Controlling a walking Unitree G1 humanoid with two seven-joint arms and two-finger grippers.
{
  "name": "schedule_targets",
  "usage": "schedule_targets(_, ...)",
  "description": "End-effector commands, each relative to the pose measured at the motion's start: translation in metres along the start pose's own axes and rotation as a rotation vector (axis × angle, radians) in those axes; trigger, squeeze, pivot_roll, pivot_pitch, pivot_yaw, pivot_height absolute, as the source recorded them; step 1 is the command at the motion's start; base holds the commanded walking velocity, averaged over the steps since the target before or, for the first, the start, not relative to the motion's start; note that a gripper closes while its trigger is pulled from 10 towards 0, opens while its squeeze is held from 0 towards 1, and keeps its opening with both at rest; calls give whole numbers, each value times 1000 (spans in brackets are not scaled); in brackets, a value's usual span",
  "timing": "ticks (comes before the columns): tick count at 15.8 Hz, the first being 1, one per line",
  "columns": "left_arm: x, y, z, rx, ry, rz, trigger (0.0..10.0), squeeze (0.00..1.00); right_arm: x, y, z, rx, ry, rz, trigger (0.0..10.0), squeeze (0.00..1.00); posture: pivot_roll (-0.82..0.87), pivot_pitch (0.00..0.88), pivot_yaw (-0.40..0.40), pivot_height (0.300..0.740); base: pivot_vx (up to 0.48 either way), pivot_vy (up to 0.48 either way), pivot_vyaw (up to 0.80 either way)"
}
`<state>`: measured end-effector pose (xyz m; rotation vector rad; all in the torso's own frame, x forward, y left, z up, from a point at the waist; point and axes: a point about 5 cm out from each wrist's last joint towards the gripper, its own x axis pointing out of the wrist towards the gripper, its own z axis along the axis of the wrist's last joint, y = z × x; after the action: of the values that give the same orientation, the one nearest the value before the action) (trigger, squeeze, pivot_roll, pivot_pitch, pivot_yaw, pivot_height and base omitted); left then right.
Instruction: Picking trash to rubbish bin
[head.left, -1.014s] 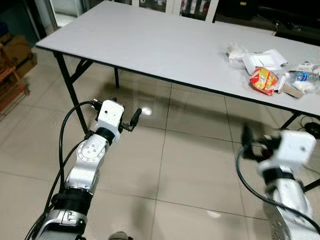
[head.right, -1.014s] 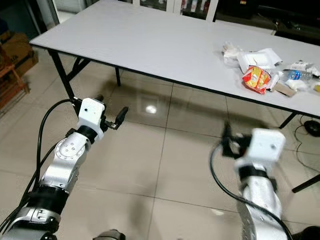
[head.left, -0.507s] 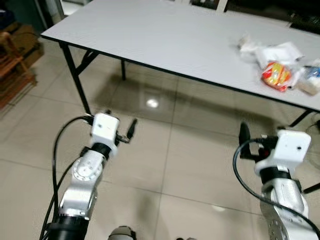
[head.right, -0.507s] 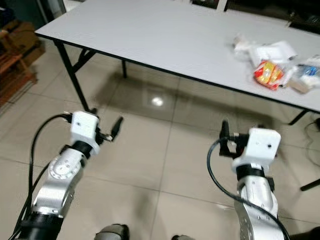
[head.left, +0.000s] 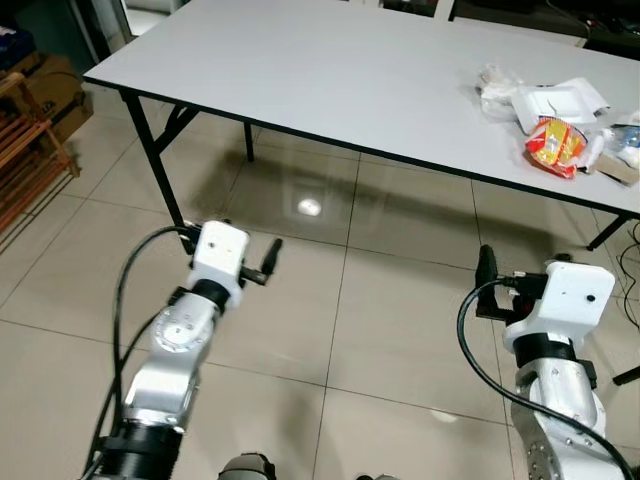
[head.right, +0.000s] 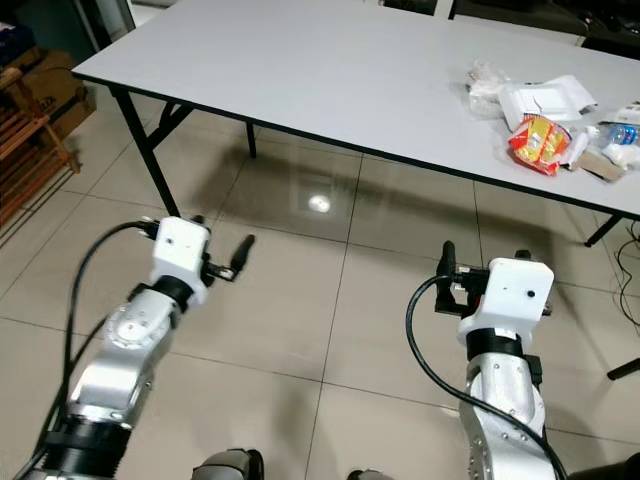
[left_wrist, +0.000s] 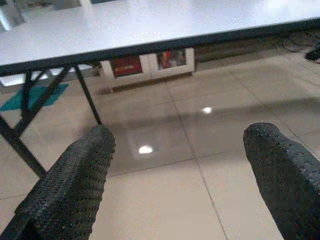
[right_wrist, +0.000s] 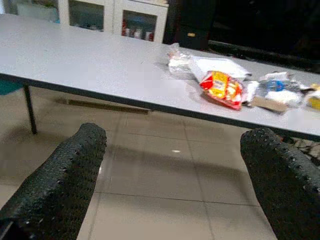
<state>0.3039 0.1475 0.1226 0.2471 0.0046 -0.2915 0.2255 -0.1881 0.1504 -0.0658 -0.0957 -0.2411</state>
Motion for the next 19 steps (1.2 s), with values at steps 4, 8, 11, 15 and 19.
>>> schedule_targets(4, 1, -3, 0, 9, 10, -38, 10000, 0, -3, -6, -1, 34, 4, -89, 10000, 0, 193, 93, -67, 740, 0, 0, 0)
schedule_targets(8, 9, -9, 3, 18, 0, -54, 10000, 0, -5, -6, -5, 28, 1, -102, 10000, 0, 181, 78, -36, 740, 0, 0, 0)
schedule_targets(11, 13, -13, 5, 26, -3, -93, 10000, 0, -5, -8, -4, 40, -11, -139, 10000, 0, 166, 74, -6, 740, 0, 0, 0)
schedule_targets(15, 15, -15, 4, 27, 6, -111, 10000, 0, -10, -3, -4, 32, -2, -128, 10000, 0, 141, 88, -7, 740, 0, 0, -200)
schedule_targets(19, 16, -15, 3, 19, 8, -103, 10000, 0, -13, -7, -4, 27, 6, -132, 10000, 0, 132, 95, -19, 740, 0, 0, -788)
